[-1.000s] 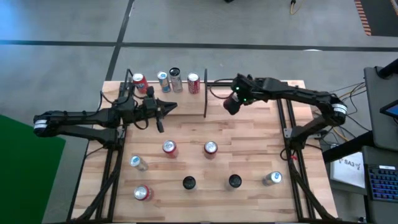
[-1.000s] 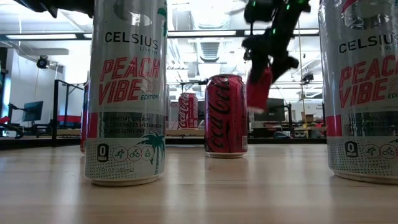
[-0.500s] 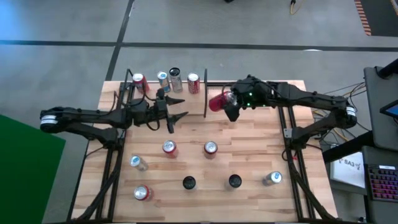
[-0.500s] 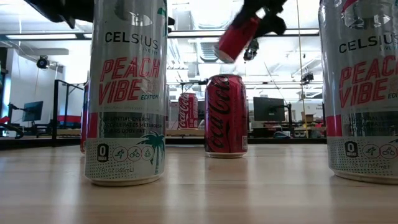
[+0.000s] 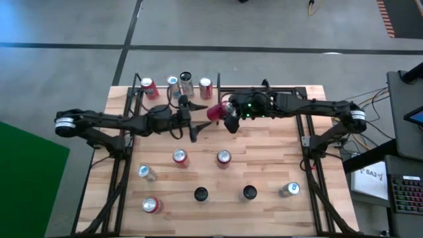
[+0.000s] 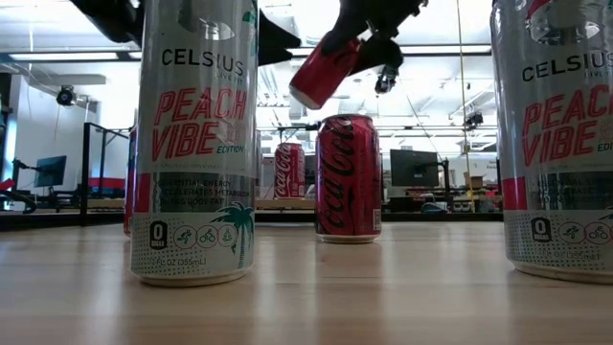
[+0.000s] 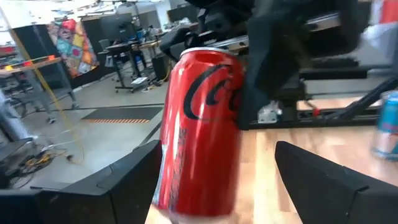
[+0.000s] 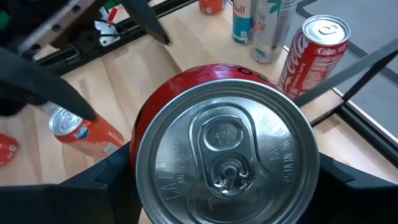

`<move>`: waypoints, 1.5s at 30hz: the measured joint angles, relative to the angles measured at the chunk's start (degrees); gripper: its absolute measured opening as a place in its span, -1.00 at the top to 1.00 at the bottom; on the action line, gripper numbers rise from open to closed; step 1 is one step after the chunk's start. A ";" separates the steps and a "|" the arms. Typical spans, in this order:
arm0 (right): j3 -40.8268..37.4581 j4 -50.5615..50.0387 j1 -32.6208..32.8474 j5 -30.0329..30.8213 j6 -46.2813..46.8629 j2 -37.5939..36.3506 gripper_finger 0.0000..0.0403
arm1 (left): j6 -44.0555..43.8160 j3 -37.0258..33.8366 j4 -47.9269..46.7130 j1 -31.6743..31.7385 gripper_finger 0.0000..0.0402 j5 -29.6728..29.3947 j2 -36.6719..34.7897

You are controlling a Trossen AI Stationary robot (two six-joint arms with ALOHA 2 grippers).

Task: Place canned beverage on shelf
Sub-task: Put the top red black soda can on the shelf

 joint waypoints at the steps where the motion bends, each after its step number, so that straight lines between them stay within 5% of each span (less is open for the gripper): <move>1: 0.00 0.25 0.01 -0.01 -0.04 0.37 -0.40 | 0.25 0.64 -0.13 0.00 -0.48 -0.76 0.79; 21: -0.11 1.92 0.00 -0.04 -1.47 1.59 -0.40 | -0.92 5.70 -1.96 0.11 -0.49 -2.27 8.77; 36: -0.11 4.99 0.02 -0.15 -1.51 1.59 -0.40 | -1.30 5.95 -3.49 0.00 -0.75 -4.02 9.01; 45: -0.09 5.92 0.02 -0.06 -1.69 1.55 -0.40 | 2.91 5.86 -2.55 -0.04 -0.54 -5.75 9.12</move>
